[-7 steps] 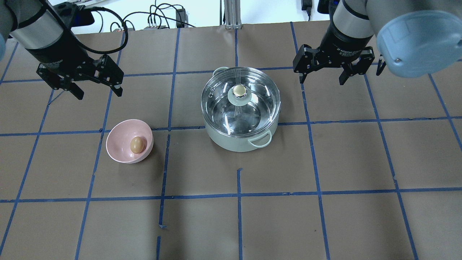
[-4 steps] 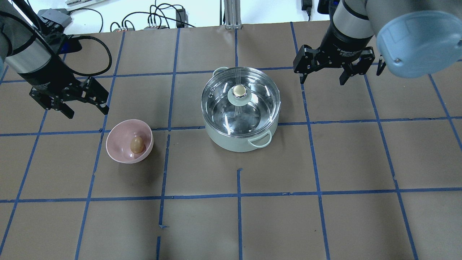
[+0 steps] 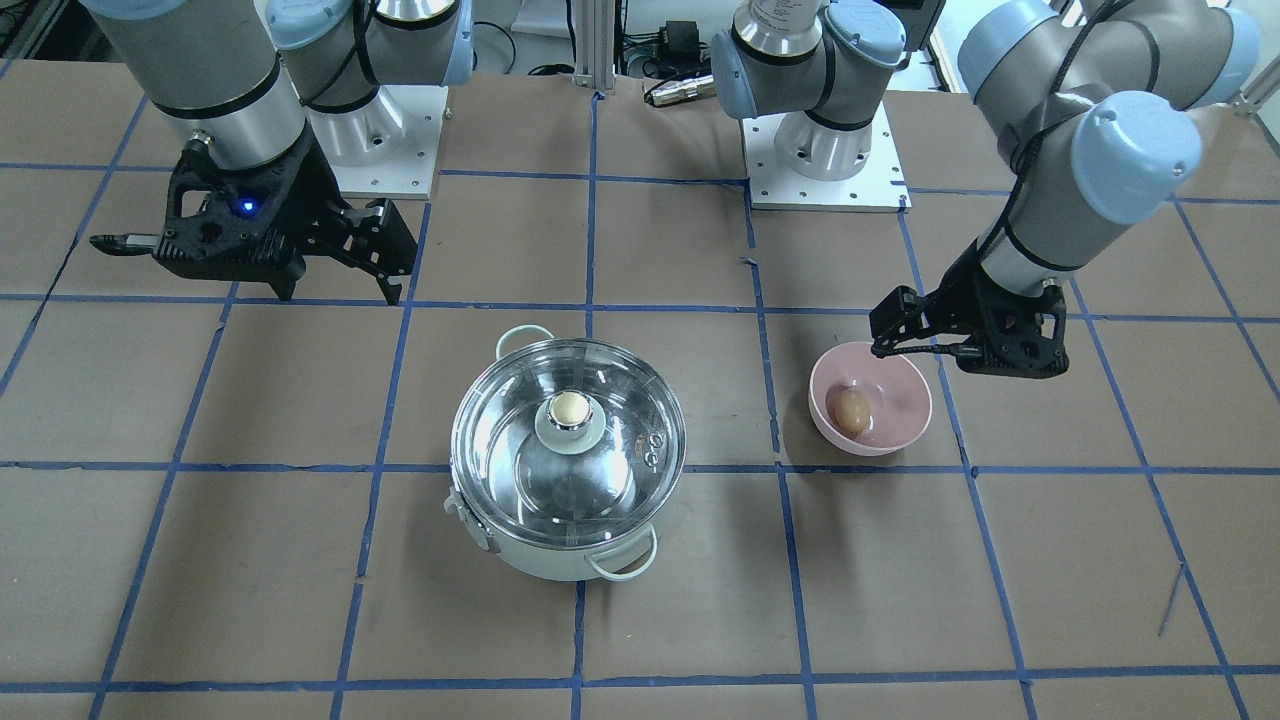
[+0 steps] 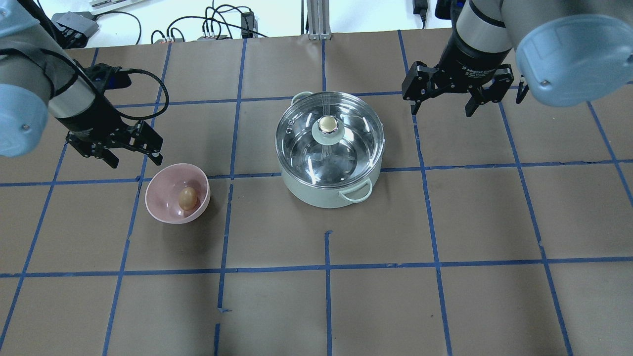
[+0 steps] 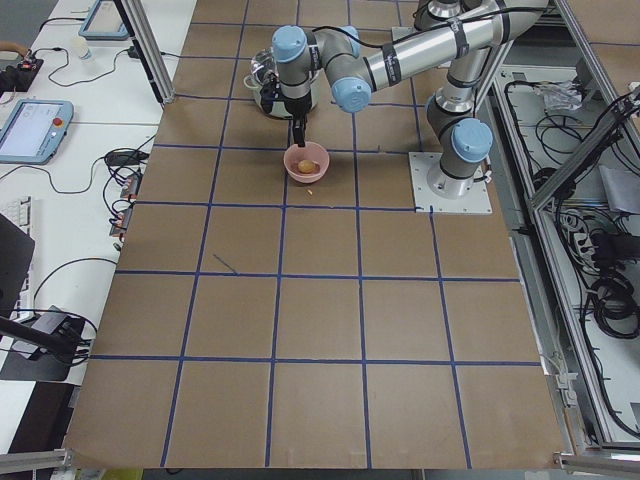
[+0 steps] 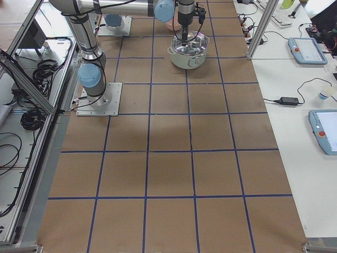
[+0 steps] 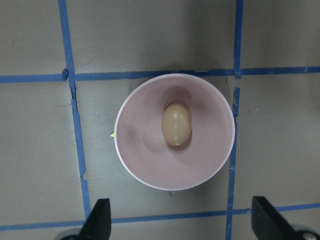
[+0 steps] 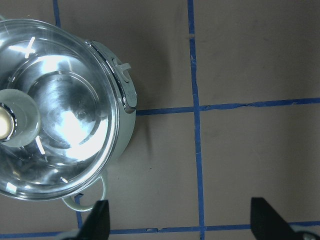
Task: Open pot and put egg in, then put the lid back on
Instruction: 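Move the left gripper down over the egg in the pink bowl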
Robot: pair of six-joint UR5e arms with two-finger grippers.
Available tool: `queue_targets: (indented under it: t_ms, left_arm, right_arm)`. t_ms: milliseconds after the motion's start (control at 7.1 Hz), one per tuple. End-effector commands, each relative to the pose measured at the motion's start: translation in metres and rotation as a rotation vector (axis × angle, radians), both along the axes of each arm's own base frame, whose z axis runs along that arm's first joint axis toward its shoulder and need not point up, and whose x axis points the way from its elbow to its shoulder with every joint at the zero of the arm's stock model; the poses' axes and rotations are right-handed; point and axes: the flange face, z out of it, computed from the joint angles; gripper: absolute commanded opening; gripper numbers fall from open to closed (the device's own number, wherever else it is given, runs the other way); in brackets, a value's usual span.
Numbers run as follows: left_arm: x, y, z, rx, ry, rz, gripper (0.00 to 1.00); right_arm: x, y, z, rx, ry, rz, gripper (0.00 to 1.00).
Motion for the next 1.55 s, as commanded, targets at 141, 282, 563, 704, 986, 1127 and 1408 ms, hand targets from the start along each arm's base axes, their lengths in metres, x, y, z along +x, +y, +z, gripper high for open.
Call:
queue_targets:
  t_ms: [141, 282, 563, 704, 986, 1127, 1408]
  left_arm:
    - [-0.005, -0.006, -0.049, -0.011, -0.027, -0.101, 1.00]
    - [-0.006, 0.000, -0.057, 0.002, -0.028, -0.138, 1.00]
    - [-0.008, 0.014, -0.076, 0.047, -0.066, -0.150, 1.00]
    - [-0.004, 0.015, -0.080, 0.057, -0.065, -0.137, 1.00]
    - [-0.006, 0.014, -0.088, 0.067, -0.047, -0.114, 1.00]
    - [-0.006, 0.014, -0.088, 0.066, -0.048, -0.105, 1.00]
    - [-0.005, 0.011, -0.086, 0.045, -0.053, -0.086, 1.00]
  right_arm:
    - [-0.001, 0.000, -0.001, 0.001, 0.006, 0.001, 1.00]
    - [0.000, 0.000, 0.000, 0.000, 0.004, 0.001, 1.00]
    - [0.000, 0.000, 0.000, 0.001, 0.004, 0.002, 1.00]
    - [0.000, 0.000, 0.000, -0.001, 0.004, 0.002, 1.00]
    - [0.001, 0.000, 0.000, -0.002, -0.001, 0.002, 1.00]
    - [0.000, 0.000, 0.000, -0.002, -0.001, 0.001, 1.00]
    - [0.001, 0.001, -0.004, 0.015, -0.004, 0.001, 1.00]
